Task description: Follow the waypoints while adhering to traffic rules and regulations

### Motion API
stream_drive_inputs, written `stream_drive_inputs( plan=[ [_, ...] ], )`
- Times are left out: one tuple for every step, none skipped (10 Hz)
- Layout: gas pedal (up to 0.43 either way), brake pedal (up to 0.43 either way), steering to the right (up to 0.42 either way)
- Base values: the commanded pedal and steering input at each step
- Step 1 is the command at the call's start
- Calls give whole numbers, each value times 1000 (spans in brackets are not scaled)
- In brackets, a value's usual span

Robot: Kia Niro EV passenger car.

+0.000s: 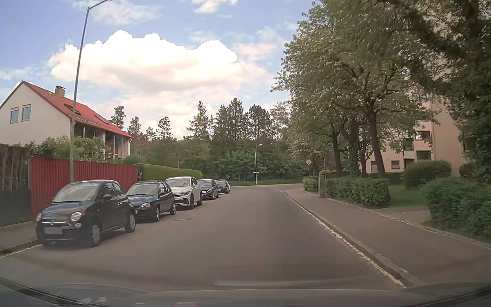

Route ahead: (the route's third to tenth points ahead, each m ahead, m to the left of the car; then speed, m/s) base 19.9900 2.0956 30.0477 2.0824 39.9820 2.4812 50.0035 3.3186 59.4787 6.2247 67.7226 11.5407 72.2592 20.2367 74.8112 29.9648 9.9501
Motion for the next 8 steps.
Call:
stream_drive_inputs(
  plan=[
    [79, 18, -8],
    [79, 18, -6],
    [79, 18, -3],
    [67, 18, -3],
    [59, 18, -3],
    [39, 18, -2],
    [28, 18, -2],
    [20, 18, -1]
  ],
)
